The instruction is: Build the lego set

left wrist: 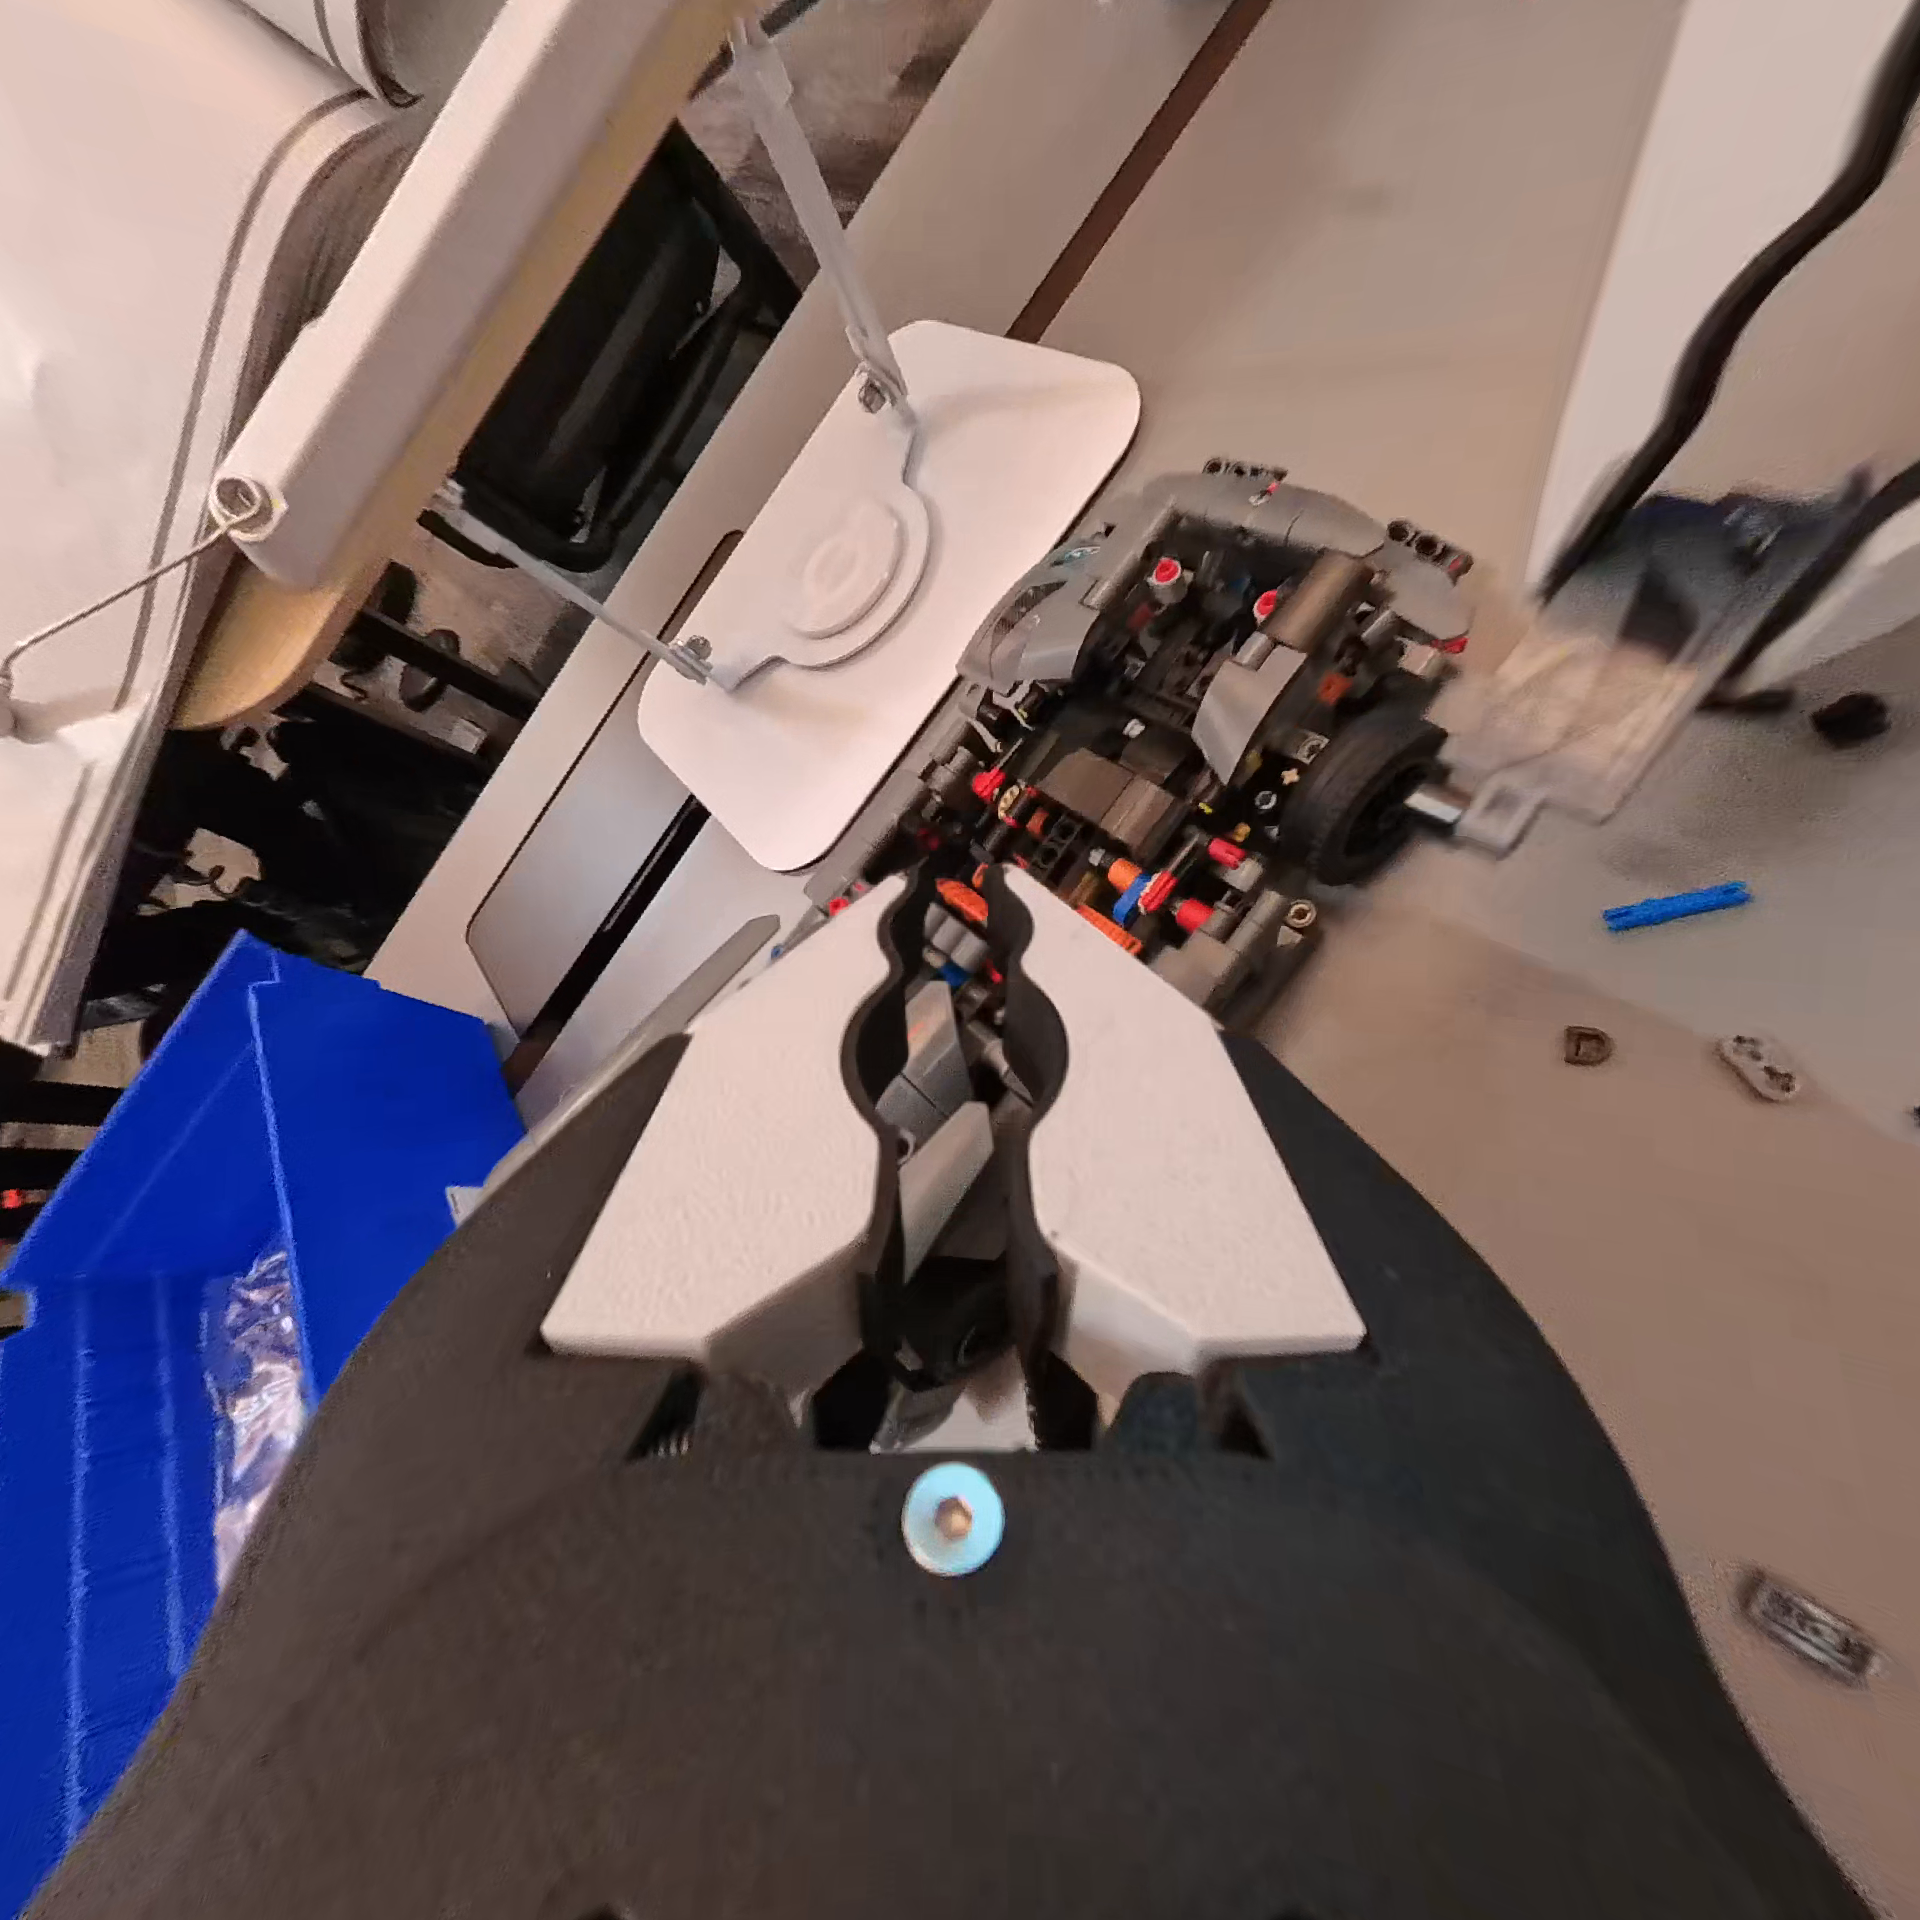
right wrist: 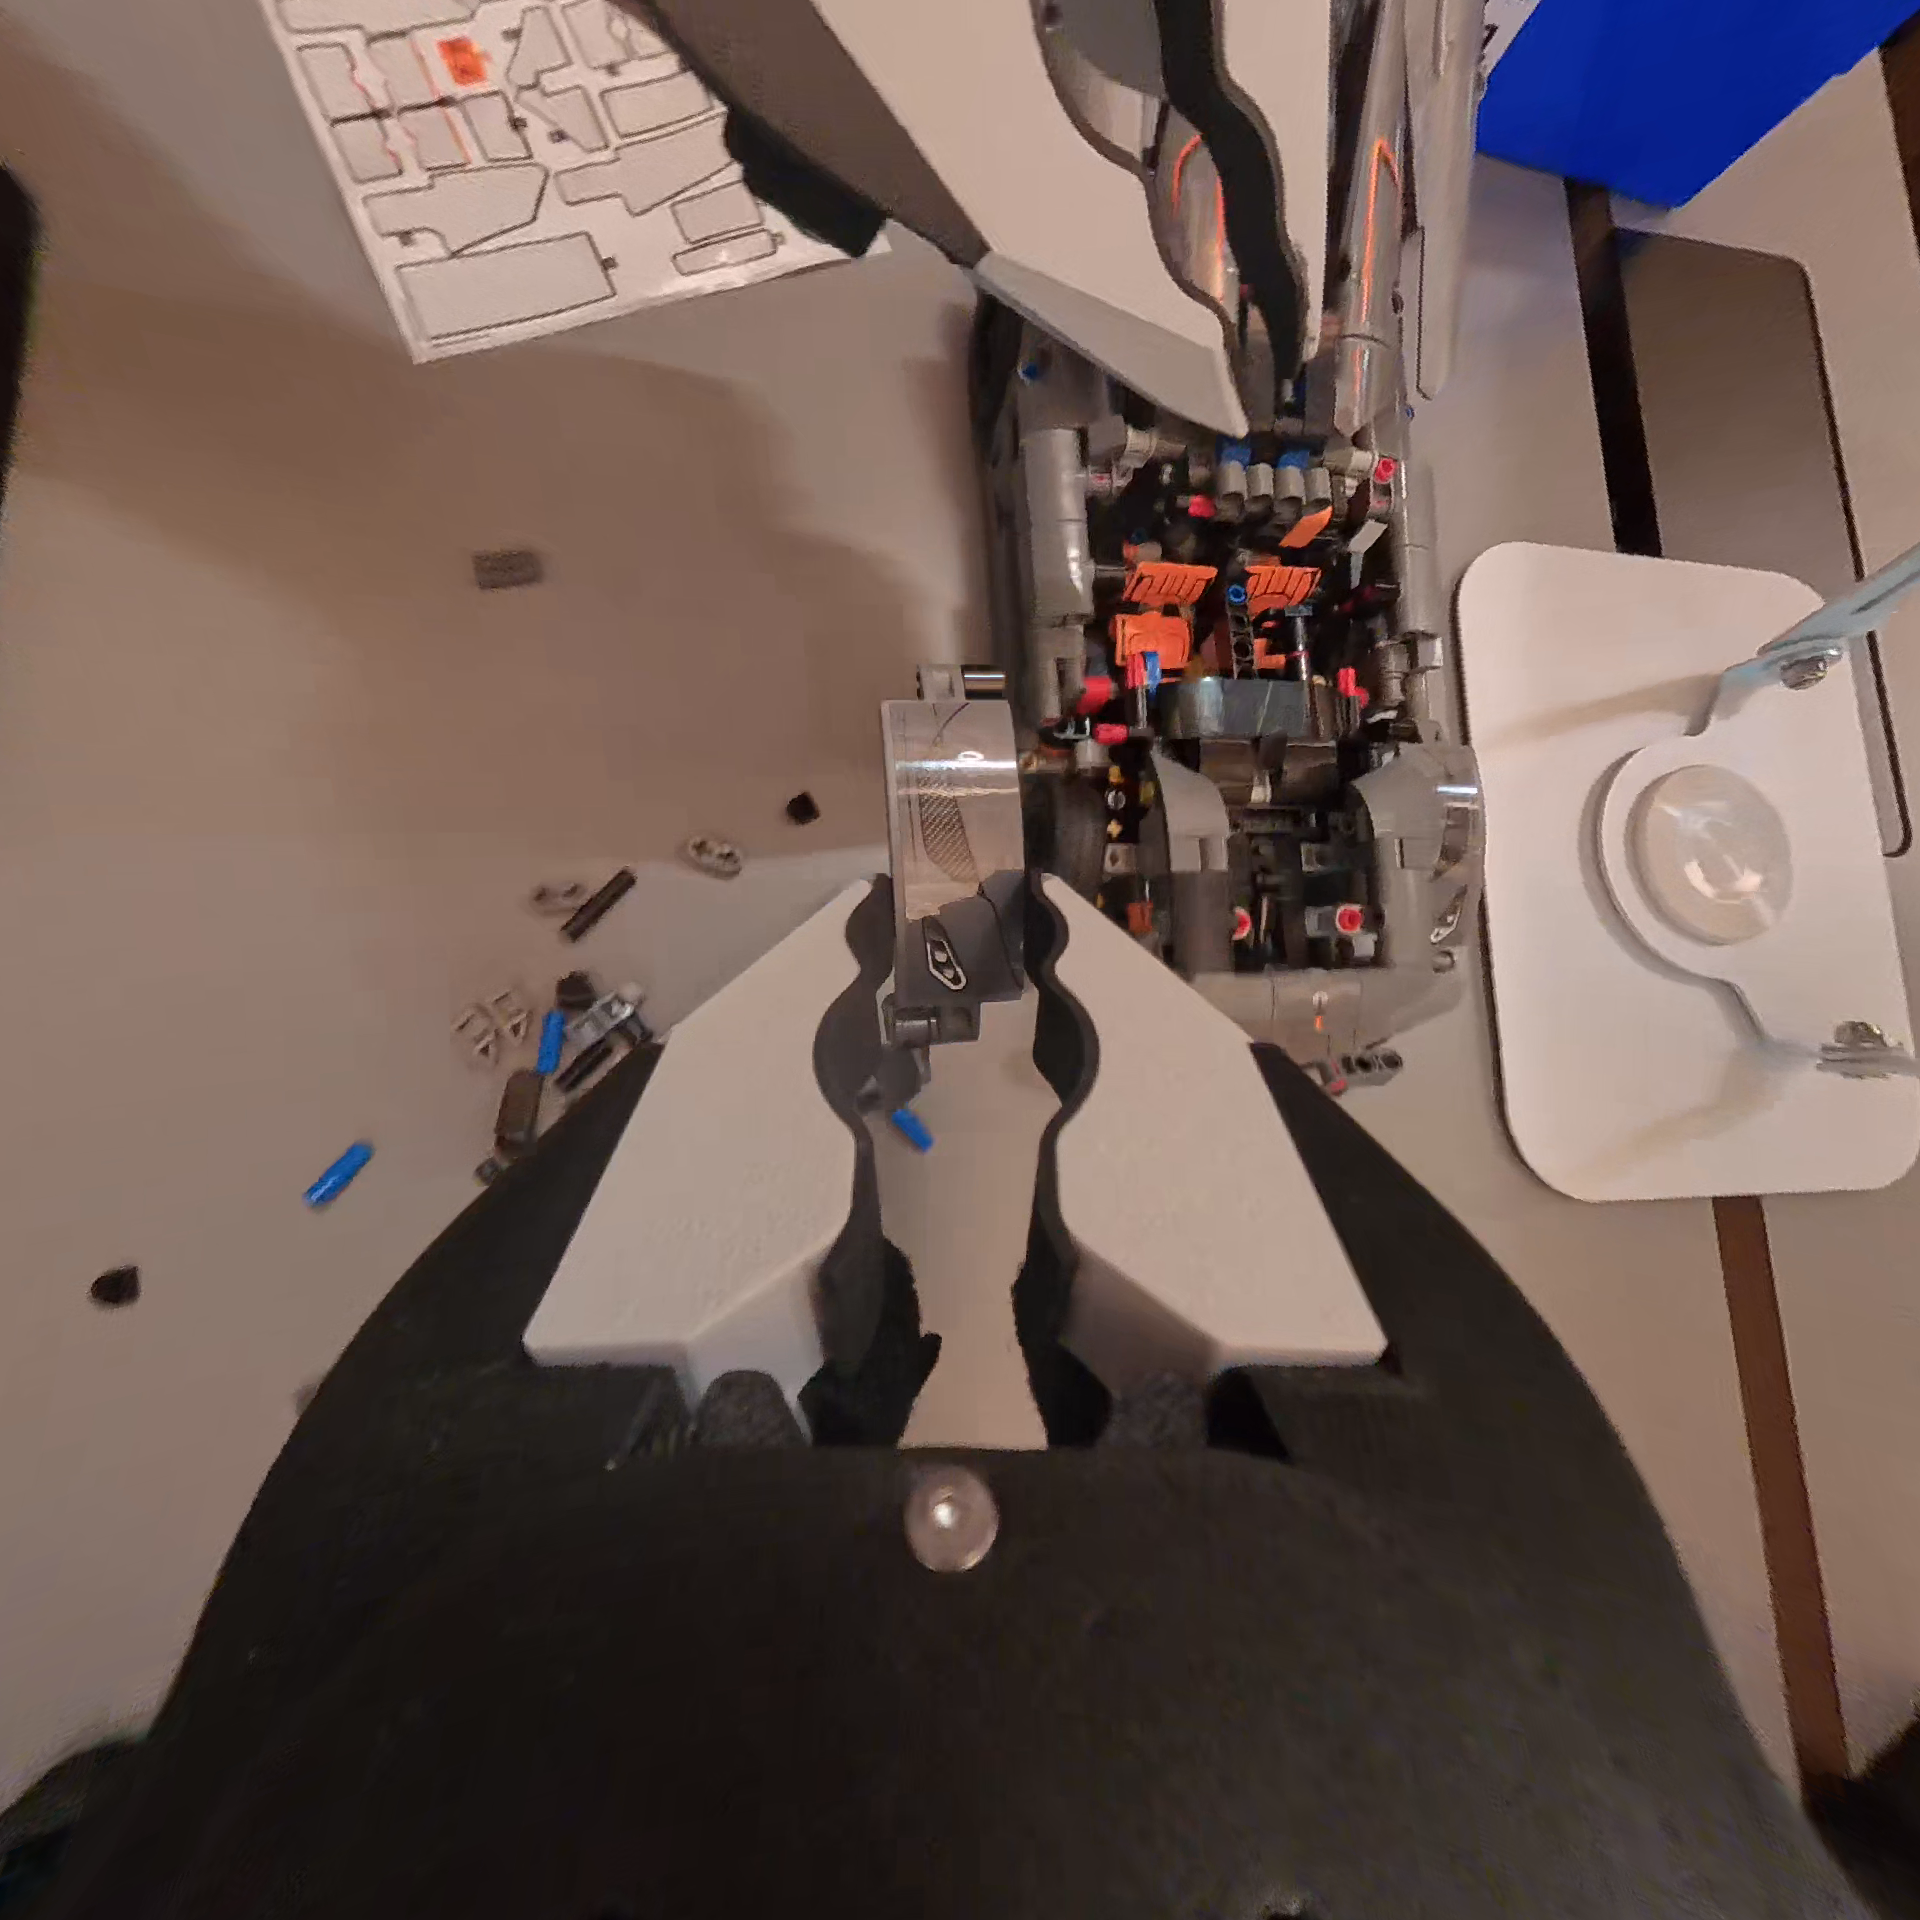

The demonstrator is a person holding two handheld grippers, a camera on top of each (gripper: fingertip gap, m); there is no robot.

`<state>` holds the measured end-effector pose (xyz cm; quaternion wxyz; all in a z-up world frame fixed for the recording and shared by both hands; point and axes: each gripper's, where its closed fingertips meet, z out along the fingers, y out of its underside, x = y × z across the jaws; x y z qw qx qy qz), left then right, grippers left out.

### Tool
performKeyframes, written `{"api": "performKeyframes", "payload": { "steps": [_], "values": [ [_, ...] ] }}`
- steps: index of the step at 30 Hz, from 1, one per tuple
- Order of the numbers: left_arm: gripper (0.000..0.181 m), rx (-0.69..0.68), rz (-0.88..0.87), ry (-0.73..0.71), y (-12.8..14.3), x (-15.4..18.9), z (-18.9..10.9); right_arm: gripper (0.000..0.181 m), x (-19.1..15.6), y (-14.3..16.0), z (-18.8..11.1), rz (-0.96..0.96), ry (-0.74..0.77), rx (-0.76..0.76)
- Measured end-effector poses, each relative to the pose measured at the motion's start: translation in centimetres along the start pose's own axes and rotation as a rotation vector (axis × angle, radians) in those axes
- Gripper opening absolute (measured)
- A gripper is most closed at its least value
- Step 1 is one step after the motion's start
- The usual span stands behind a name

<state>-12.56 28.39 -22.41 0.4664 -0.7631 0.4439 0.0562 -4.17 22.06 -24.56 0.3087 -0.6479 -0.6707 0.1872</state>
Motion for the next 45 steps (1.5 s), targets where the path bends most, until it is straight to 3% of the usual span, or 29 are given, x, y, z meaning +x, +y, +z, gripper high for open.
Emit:
{"api": "performKeyframes", "payload": {
  "steps": [12,29,45],
  "values": [
    [0.011,-0.015,-0.045,0.087,0.5,0.9,1.0,0.022,2.0,1.5,3.9,0.014,0.045,-0.097],
    [0.017,-0.05,0.054,0.195,1.4,4.2,2.4,0.022,2.3,2.1,4.3,0.116,0.001,-0.079],
    [0.032,-0.066,0.079,0.212,2.0,4.7,3.2,0.022,2.6,2.3,4.7,0.112,0.015,-0.067]
  ]
}}
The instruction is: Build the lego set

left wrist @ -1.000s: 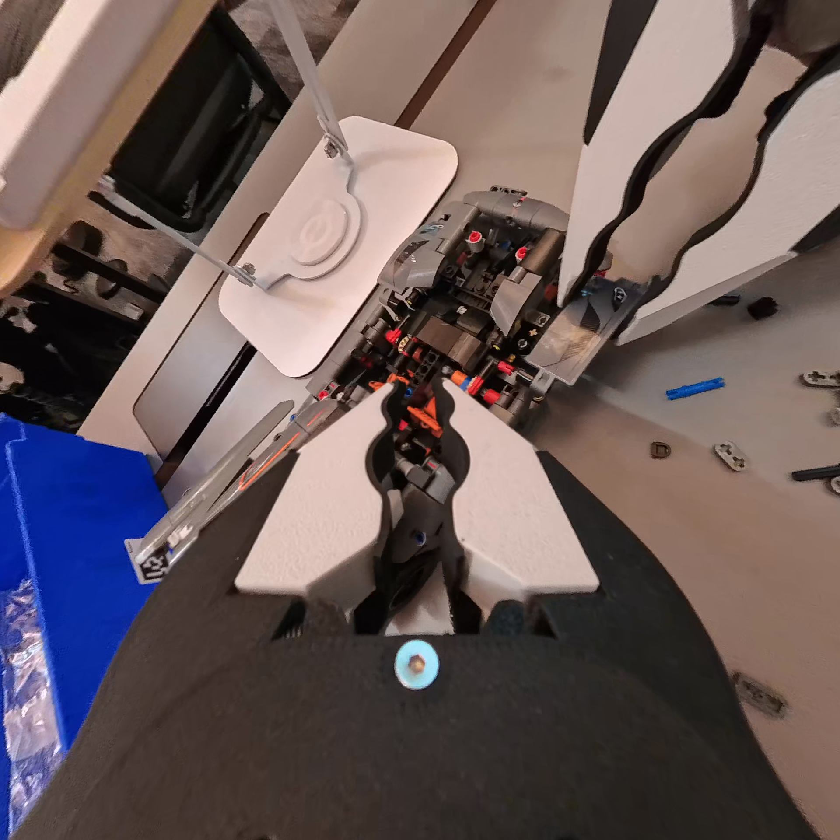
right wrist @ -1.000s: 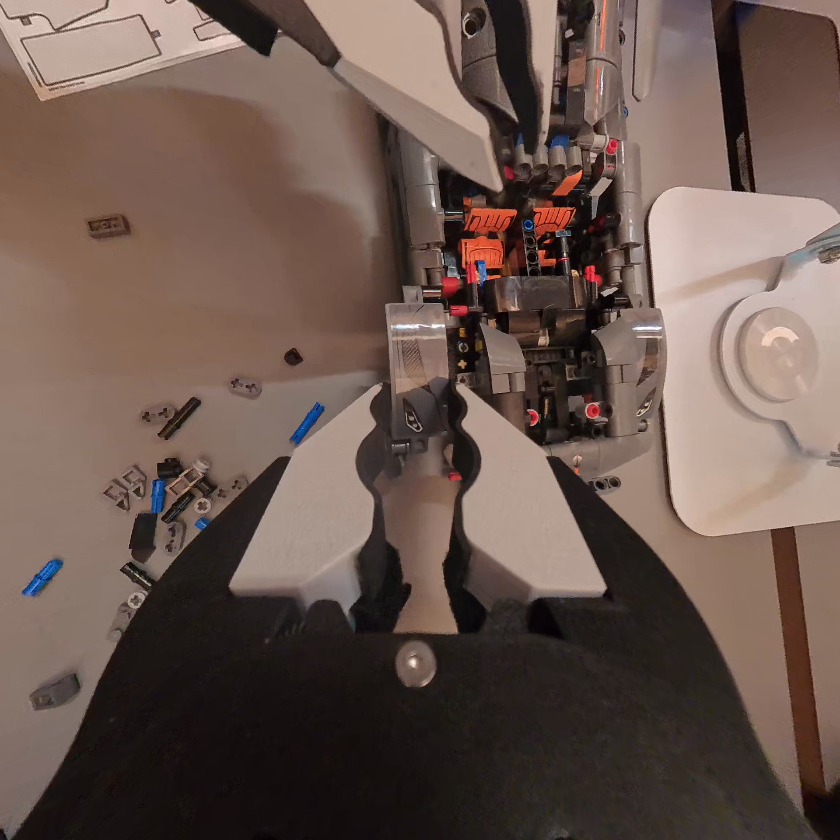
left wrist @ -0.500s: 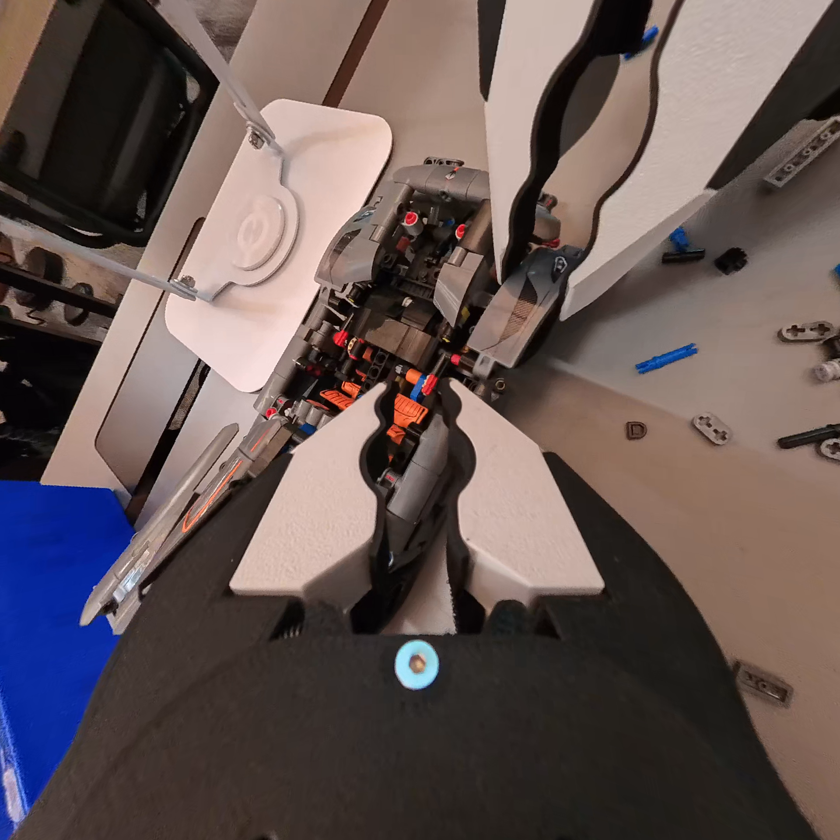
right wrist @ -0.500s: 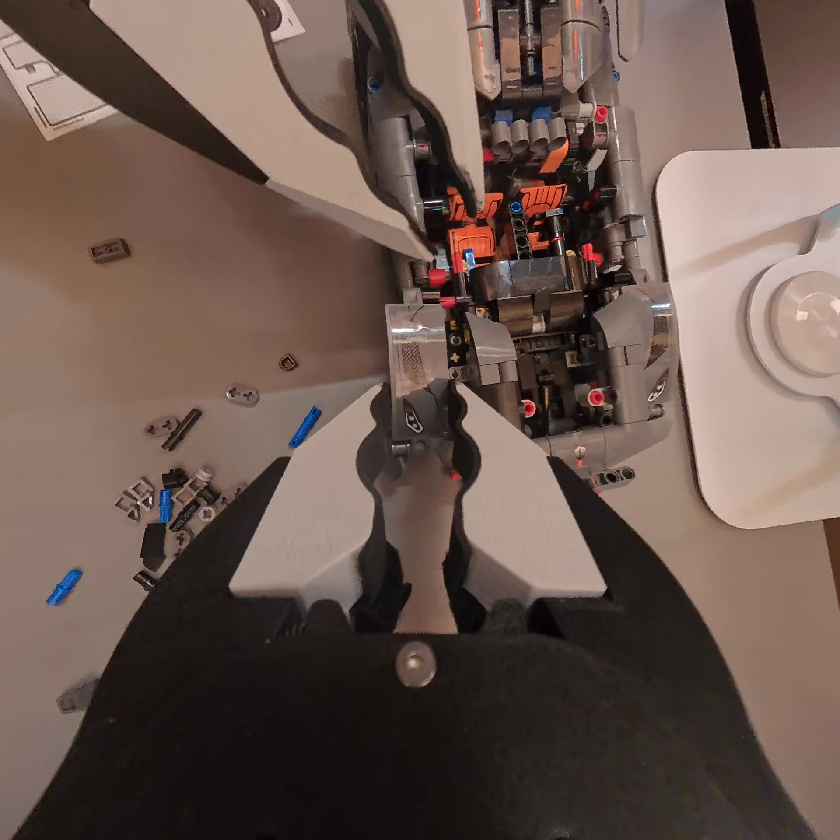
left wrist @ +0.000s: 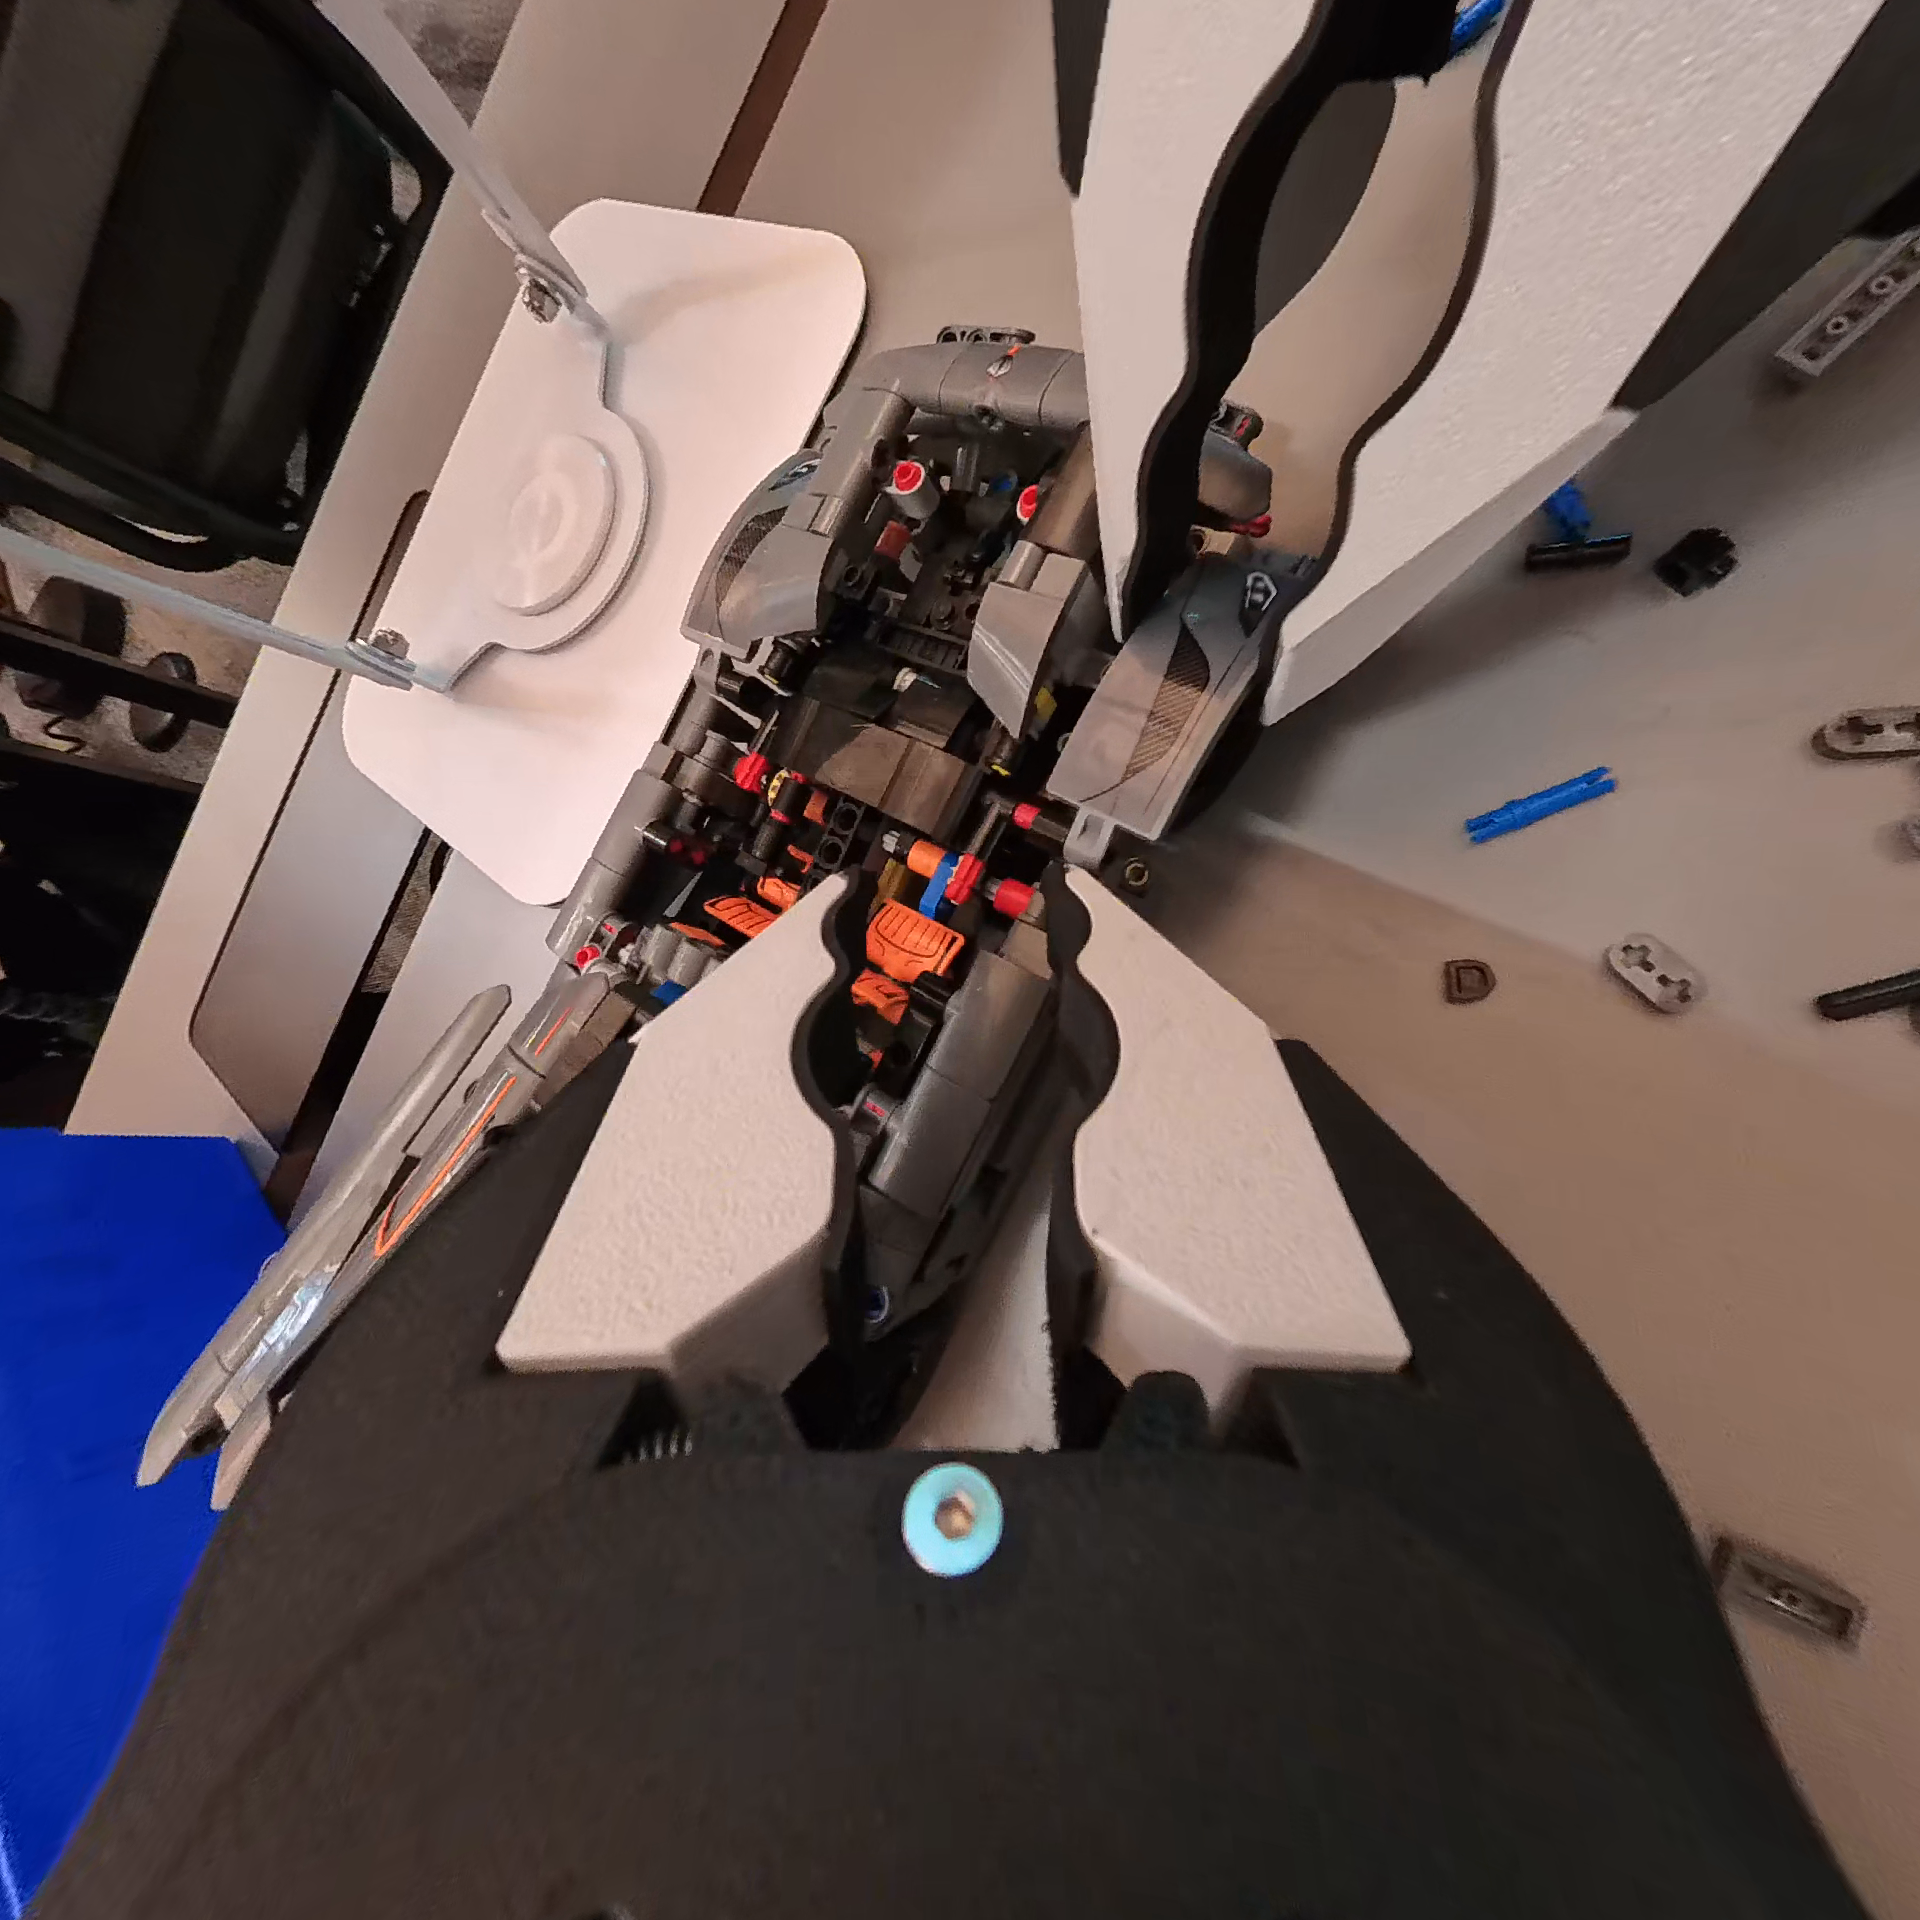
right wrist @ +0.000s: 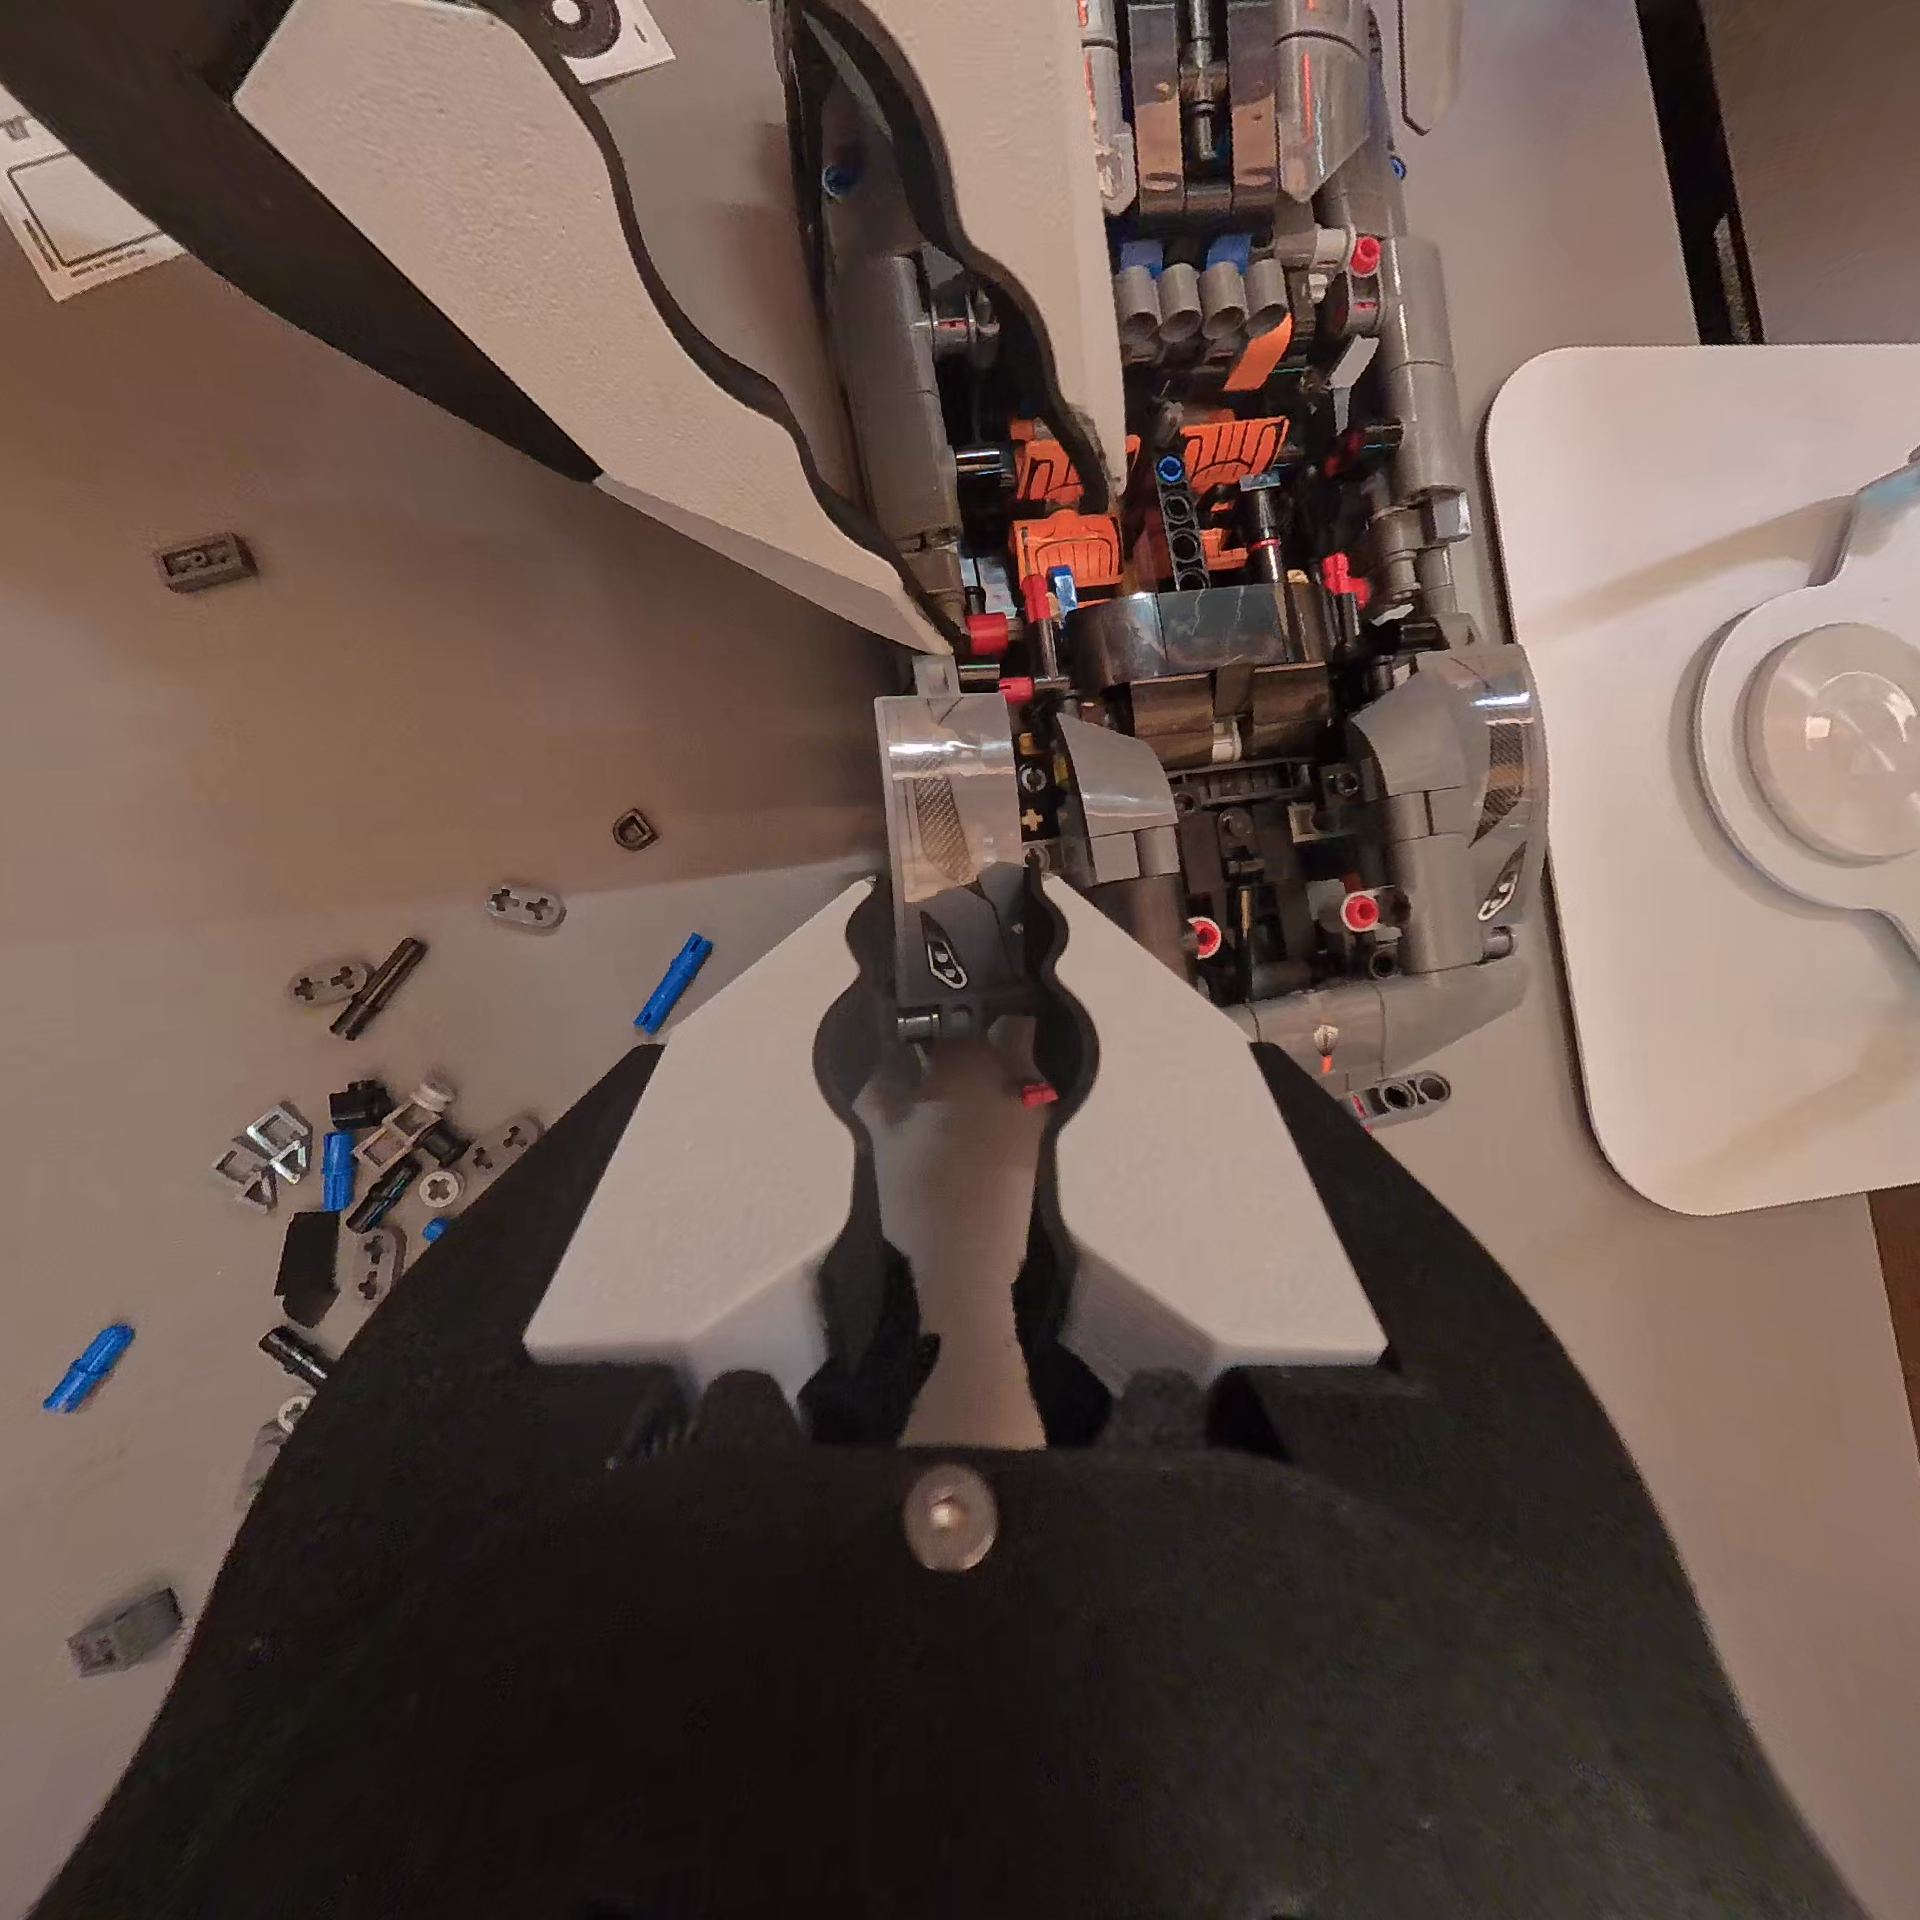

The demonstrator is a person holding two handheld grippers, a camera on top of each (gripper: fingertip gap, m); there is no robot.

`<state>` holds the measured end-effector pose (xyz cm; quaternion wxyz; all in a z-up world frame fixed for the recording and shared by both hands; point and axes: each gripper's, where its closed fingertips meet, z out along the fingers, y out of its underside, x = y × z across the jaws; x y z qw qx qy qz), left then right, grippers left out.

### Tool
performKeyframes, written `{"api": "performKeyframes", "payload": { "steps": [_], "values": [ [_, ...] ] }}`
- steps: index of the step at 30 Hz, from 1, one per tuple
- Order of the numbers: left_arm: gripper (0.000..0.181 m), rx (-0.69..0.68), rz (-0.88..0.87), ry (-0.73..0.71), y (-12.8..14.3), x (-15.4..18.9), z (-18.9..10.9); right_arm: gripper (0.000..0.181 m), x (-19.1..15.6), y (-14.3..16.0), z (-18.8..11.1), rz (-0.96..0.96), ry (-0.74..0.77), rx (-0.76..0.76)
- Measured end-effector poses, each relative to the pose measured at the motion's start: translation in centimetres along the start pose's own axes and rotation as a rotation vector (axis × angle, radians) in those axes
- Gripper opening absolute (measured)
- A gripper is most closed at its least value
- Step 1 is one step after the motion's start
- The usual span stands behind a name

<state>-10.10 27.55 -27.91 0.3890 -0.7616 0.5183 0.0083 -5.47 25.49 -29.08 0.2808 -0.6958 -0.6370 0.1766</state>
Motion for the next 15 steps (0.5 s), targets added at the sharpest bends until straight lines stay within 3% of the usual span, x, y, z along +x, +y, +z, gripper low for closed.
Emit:
{"api": "performKeyframes", "payload": {
  "steps": [6,9,15],
  "values": [
    [0.058,-0.004,-0.013,0.094,0.1,1.2,-0.2,0.022,0.0,0.0,0.0,-0.012,0.003,0.0],
    [0.057,-0.048,0.046,0.068,0.8,1.5,0.6,0.022,0.0,-0.1,-0.1,-0.004,-0.002,0.007],
    [0.044,-0.003,-0.008,0.078,0.4,1.2,0.8,0.022,0.0,-0.3,-0.2,0.061,-0.055,0.044]
  ]
}}
